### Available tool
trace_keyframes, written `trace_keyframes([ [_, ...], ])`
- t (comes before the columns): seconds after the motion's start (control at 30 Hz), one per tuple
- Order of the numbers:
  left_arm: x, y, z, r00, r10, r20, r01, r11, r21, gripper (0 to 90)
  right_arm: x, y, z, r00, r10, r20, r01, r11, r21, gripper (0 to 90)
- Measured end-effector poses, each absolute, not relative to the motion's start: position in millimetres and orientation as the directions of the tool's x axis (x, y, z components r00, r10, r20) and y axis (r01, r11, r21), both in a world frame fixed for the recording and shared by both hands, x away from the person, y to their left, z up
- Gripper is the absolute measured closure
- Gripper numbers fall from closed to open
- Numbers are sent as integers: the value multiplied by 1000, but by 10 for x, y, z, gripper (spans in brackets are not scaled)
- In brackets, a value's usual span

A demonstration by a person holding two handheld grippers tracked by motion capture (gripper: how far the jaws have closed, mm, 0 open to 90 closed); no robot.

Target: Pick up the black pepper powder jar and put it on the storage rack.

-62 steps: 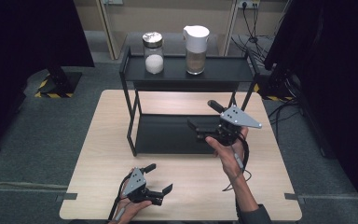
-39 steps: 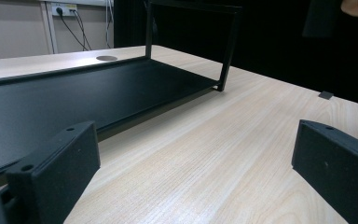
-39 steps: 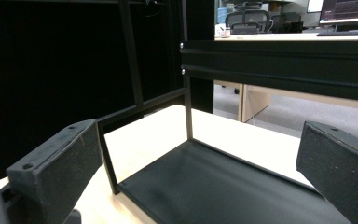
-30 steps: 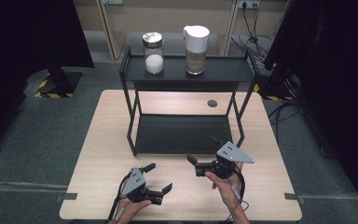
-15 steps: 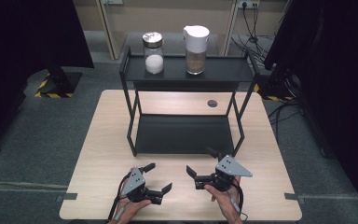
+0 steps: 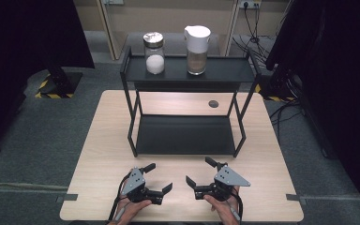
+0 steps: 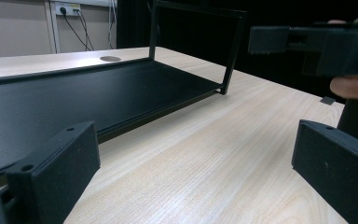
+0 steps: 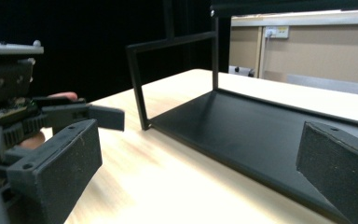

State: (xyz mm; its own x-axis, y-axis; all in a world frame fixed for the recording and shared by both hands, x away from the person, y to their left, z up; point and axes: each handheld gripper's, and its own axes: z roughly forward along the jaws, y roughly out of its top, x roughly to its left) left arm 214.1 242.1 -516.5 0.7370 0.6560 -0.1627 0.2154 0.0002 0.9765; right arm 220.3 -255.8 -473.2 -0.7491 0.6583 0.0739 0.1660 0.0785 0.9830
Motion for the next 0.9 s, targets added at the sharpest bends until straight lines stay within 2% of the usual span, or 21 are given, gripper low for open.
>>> trace_keyframes([
  [0.9, 2158, 2445, -5168, 732, 657, -178, 223, 16, 975, 2, 2185, -2464, -4860, -770, 636, 54, 183, 140, 973, 5],
])
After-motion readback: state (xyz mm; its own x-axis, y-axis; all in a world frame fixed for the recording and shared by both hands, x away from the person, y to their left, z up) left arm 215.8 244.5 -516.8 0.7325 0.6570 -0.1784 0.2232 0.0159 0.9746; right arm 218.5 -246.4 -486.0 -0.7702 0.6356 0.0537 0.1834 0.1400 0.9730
